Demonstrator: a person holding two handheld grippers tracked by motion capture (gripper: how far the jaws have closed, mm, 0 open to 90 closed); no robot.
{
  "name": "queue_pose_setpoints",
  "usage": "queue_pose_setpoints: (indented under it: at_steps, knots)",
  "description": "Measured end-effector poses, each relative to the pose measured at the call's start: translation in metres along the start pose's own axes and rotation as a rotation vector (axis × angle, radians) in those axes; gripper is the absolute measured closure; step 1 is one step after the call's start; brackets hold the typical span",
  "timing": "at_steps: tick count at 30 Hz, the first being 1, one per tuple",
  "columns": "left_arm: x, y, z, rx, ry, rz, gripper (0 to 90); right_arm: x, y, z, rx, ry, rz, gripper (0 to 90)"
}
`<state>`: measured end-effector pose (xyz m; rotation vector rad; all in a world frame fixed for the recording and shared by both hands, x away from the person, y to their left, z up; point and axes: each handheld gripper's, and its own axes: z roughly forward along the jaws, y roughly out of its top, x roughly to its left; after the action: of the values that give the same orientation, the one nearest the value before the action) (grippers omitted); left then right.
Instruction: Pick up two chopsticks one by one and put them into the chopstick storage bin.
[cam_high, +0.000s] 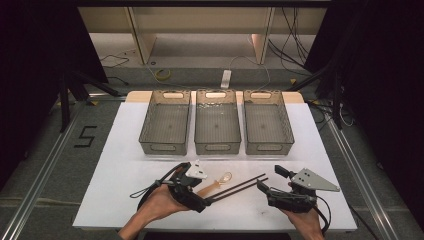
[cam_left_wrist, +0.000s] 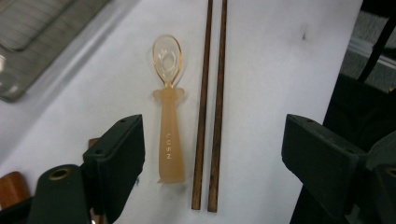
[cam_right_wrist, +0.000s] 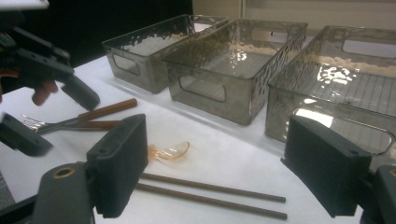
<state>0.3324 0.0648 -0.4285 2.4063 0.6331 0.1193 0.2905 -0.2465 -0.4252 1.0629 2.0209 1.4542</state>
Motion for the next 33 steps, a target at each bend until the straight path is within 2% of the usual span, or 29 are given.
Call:
queue_pose_setpoints:
  at_steps: [3,9,13,15,24,33]
  knots:
    - [-0.004,0.002,0.011,0.049,0.004,0.031,24.9,-0.001,0.000,0.000,-0.001,-0.005,0.001,22.0]
    - [-0.005,0.007,0.025,0.119,-0.014,0.081,36.4,-0.001,0.000,0.001,-0.001,0.000,0.000,22.1]
    - [-0.006,0.010,0.033,0.176,-0.021,0.102,43.2,-0.001,0.000,0.000,0.001,-0.003,-0.002,22.1]
    - [-0.006,0.010,0.036,0.187,-0.010,0.104,45.7,-0.001,0.000,-0.001,0.001,-0.003,-0.001,22.1]
    - [-0.009,0.010,0.044,0.231,-0.037,0.130,63.2,0.001,0.000,0.001,0.013,-0.005,-0.006,22.4]
    - [-0.008,0.012,0.051,0.272,-0.025,0.126,70.4,0.001,0.000,0.002,0.017,-0.001,-0.008,22.5]
